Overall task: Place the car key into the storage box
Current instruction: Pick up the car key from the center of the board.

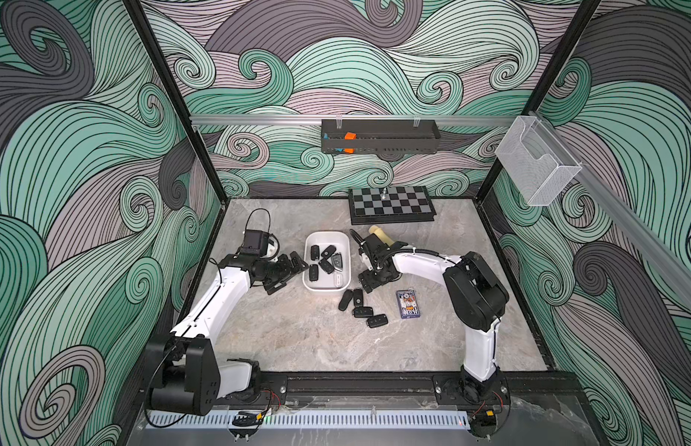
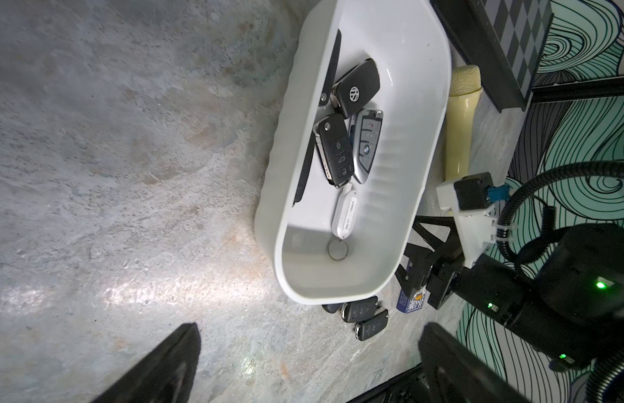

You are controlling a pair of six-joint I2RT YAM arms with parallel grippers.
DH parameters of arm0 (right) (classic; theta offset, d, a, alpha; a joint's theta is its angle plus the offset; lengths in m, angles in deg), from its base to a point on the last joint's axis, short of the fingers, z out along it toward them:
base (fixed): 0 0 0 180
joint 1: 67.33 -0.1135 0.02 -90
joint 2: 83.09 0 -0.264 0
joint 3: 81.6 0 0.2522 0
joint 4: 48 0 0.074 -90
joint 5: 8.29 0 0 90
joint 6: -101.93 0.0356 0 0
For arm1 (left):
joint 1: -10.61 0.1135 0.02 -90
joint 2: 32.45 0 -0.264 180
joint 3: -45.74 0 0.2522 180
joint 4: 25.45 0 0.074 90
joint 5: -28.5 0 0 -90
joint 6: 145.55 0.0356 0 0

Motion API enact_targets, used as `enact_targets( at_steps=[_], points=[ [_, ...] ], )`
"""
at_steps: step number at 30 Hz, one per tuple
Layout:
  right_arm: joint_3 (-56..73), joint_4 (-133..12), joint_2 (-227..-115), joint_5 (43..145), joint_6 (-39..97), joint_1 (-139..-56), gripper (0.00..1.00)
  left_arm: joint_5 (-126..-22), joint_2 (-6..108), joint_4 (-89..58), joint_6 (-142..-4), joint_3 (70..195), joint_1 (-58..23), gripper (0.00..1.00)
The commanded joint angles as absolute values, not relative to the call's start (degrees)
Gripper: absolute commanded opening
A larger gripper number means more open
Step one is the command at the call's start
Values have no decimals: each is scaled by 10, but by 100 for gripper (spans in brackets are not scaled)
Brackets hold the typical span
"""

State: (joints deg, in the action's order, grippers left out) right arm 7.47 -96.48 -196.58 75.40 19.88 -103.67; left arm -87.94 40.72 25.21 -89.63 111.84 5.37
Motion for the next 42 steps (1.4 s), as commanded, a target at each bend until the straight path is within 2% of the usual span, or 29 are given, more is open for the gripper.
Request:
enact_targets(
  at_steps=[1,11,15,25,35,42],
  points=[
    [77,-963,-1989,767,189,-1033,79,-885,404,268,-889,1127,54,99],
    [72,-970,-1982,767,209,-1029,46,-887,402,266,-889,1122,54,99],
    [72,-977,-1967,781,219,-1026,37,-888,398,263,-888,1116,54,99],
    [73,-1009,-1890,790,256,-1023,32,-895,373,254,-887,1086,54,99],
    [72,-1026,-1795,822,355,-1028,32,-917,358,230,-885,1043,54,99],
    [89,-1005,-1776,844,423,-1057,34,-926,351,224,-879,1021,55,99]
  ],
)
